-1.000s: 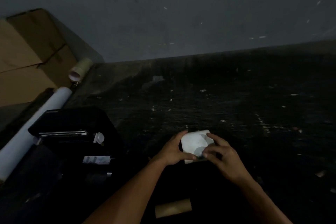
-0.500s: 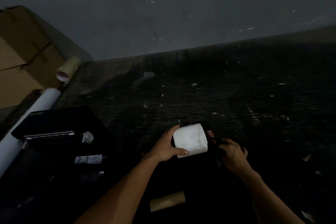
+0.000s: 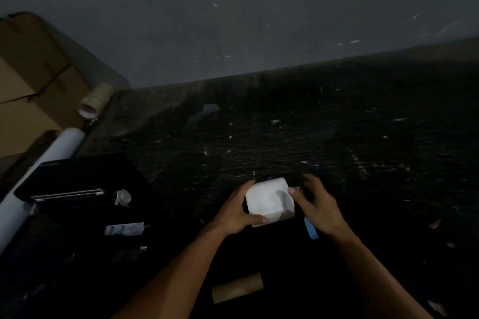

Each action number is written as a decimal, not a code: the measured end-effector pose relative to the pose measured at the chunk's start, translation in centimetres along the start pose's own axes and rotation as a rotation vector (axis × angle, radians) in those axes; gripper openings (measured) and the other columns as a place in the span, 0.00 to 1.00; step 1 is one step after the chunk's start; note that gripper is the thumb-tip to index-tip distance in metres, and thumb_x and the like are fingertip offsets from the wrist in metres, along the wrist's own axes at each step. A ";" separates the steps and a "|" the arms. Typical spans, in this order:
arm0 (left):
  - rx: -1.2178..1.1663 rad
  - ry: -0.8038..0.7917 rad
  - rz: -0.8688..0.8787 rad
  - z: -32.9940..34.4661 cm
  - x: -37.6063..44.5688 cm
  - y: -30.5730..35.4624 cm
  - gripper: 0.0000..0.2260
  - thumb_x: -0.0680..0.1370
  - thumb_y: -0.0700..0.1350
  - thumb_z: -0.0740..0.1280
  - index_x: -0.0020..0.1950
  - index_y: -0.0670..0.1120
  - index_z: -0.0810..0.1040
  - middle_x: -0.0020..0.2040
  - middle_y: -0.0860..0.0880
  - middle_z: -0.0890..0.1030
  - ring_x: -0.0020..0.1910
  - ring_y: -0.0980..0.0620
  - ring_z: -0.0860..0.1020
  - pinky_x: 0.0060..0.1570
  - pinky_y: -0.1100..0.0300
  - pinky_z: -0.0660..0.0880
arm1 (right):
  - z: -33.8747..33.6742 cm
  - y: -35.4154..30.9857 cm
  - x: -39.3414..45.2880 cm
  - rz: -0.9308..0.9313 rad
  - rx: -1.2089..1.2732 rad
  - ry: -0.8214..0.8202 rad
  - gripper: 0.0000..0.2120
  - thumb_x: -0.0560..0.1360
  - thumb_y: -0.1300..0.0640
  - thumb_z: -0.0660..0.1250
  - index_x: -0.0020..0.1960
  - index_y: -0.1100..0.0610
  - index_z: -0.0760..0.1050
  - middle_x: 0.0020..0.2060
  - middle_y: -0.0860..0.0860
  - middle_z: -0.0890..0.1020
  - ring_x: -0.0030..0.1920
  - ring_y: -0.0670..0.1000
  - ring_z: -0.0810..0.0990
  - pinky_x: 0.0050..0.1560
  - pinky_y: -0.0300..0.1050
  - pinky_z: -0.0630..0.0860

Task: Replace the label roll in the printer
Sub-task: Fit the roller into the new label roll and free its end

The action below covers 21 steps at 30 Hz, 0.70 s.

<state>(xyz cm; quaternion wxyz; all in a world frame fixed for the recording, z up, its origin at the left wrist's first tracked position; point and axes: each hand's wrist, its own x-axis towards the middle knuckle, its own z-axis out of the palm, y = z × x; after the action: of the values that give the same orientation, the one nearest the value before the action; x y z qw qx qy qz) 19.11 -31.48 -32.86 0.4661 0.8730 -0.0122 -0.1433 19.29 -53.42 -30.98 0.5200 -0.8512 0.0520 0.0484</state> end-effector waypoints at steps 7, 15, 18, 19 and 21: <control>-0.235 -0.069 -0.071 1.6 -0.7 1.0 0.55 0.64 0.45 0.80 0.76 0.56 0.42 0.69 0.57 0.66 0.67 0.58 0.67 0.64 0.63 0.65 | 0.9 0.9 0.1 0.116 -0.011 -0.238 0.31 0.71 0.37 0.64 0.71 0.44 0.61 0.67 0.51 0.72 0.62 0.51 0.74 0.64 0.45 0.69; -0.444 0.099 -0.212 3.3 -0.1 3.1 0.50 0.62 0.67 0.73 0.76 0.60 0.48 0.74 0.51 0.66 0.68 0.52 0.69 0.67 0.55 0.68 | 0.9 1.4 -0.6 0.101 0.147 -0.244 0.31 0.69 0.36 0.65 0.69 0.36 0.58 0.70 0.50 0.68 0.66 0.51 0.71 0.69 0.54 0.67; -0.398 0.119 -0.190 3.3 -0.1 3.7 0.50 0.63 0.63 0.75 0.75 0.63 0.46 0.75 0.50 0.63 0.70 0.49 0.67 0.69 0.51 0.66 | 1.0 0.4 -0.5 0.090 0.129 -0.222 0.41 0.71 0.36 0.63 0.75 0.46 0.46 0.76 0.54 0.56 0.75 0.53 0.57 0.74 0.53 0.57; -0.382 0.130 -0.181 3.2 -0.1 3.6 0.49 0.65 0.60 0.75 0.75 0.63 0.46 0.75 0.50 0.62 0.71 0.49 0.66 0.69 0.52 0.66 | 1.2 0.0 -0.6 0.082 0.116 -0.216 0.40 0.73 0.38 0.63 0.76 0.47 0.45 0.76 0.54 0.55 0.75 0.53 0.56 0.74 0.50 0.55; -0.356 0.139 -0.158 2.6 -0.3 3.3 0.48 0.65 0.57 0.77 0.75 0.64 0.47 0.76 0.50 0.61 0.71 0.50 0.64 0.67 0.54 0.66 | 1.8 -0.3 -0.8 0.067 0.074 -0.211 0.37 0.76 0.44 0.62 0.76 0.49 0.45 0.76 0.53 0.54 0.75 0.52 0.55 0.70 0.42 0.53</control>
<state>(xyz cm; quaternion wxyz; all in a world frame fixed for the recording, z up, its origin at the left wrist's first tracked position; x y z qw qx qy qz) 18.48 -35.41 -31.51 0.5999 0.7830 0.1137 -0.1187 18.46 -51.68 -31.38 0.5519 -0.8193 0.0273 0.1532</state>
